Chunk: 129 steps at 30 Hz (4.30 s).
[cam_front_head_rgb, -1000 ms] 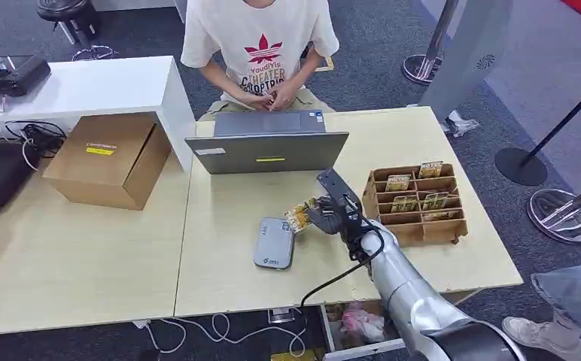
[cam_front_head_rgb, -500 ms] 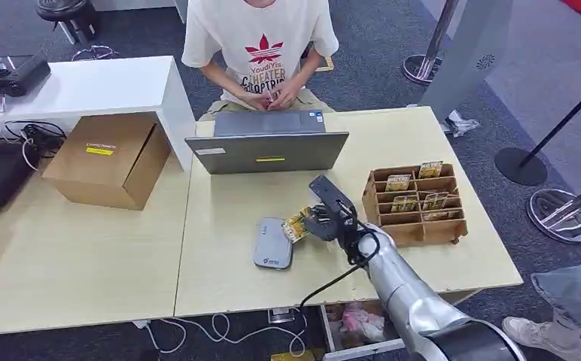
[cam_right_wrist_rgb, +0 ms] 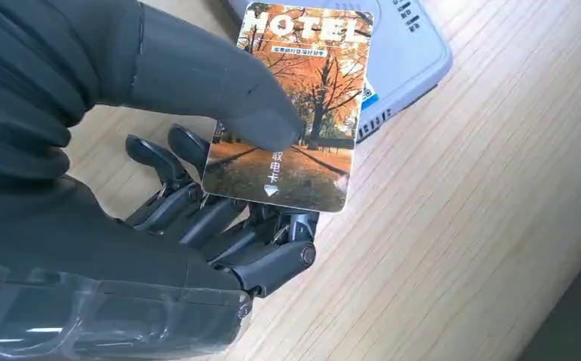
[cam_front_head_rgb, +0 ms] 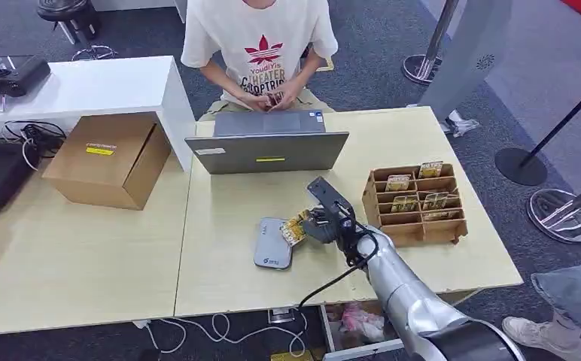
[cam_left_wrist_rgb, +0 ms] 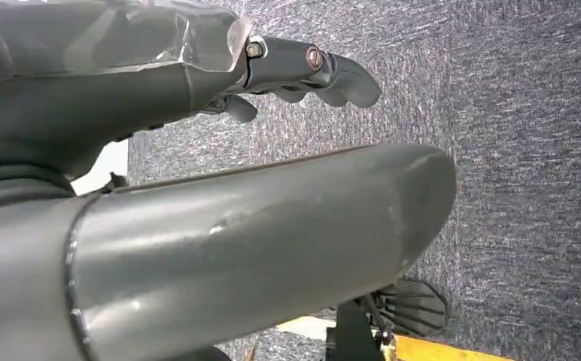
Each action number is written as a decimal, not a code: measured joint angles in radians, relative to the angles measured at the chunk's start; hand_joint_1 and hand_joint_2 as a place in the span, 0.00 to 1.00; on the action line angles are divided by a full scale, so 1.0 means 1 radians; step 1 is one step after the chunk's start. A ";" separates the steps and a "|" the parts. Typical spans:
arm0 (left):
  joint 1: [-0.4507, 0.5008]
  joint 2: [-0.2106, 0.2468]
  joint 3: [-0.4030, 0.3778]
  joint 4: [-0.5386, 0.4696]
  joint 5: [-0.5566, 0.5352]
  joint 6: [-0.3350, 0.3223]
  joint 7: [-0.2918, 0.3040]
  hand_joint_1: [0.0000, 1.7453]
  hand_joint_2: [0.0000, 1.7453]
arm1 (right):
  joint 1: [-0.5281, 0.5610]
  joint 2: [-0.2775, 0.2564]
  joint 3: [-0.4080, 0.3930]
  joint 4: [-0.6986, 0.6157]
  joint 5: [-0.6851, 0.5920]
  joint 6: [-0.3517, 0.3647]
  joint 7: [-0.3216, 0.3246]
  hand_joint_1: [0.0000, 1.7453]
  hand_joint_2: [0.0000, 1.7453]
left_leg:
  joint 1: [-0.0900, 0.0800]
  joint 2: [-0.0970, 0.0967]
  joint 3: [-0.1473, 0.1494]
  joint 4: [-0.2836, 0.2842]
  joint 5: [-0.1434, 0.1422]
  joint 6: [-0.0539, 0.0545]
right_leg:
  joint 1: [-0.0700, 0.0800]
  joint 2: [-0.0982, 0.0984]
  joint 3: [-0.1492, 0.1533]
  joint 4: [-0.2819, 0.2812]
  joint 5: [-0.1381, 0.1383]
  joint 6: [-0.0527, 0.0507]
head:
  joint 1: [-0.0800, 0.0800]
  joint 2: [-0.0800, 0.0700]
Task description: Pass the card to the sensor for recognition and then transmit it.
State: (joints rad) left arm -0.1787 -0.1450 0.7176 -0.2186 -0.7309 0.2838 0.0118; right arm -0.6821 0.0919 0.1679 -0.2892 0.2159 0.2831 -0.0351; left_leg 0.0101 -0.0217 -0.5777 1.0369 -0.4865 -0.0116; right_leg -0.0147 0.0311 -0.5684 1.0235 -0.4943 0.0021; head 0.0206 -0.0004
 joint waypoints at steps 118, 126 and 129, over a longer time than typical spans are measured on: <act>0.019 0.006 0.000 0.000 0.058 0.000 -0.036 0.00 0.00 | -0.071 -0.206 -0.037 -0.483 0.455 -0.655 -0.071 1.00 1.00 | 0.000 0.000 0.000 0.001 0.001 0.000 | 0.000 0.000 0.000 0.000 0.002 0.001 | 0.000 0.000; 0.021 0.006 0.001 0.000 0.061 0.005 -0.036 0.00 0.00 | -0.120 -0.218 -0.086 -0.363 0.472 -0.667 -0.062 1.00 1.00 | 0.000 0.000 -0.001 0.001 0.001 0.000 | 0.000 0.000 0.000 0.000 0.002 0.002 | 0.000 0.000; 0.022 0.006 0.001 0.000 0.063 0.005 -0.037 0.00 0.00 | -0.126 -0.221 -0.100 -0.338 0.475 -0.672 -0.062 1.00 1.00 | 0.000 0.000 0.000 0.001 0.001 0.000 | 0.000 0.000 0.000 0.000 0.002 0.002 | 0.000 0.000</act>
State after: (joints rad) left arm -0.1566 -0.1389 0.7183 -0.2186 -0.6680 0.2892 -0.0248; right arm -0.8079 -0.1293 0.0675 -0.6271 0.6909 -0.3891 -0.0973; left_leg 0.0099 -0.0219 -0.5782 1.0377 -0.4858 -0.0114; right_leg -0.0150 0.0309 -0.5686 1.0233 -0.4924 0.0038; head 0.0206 -0.0004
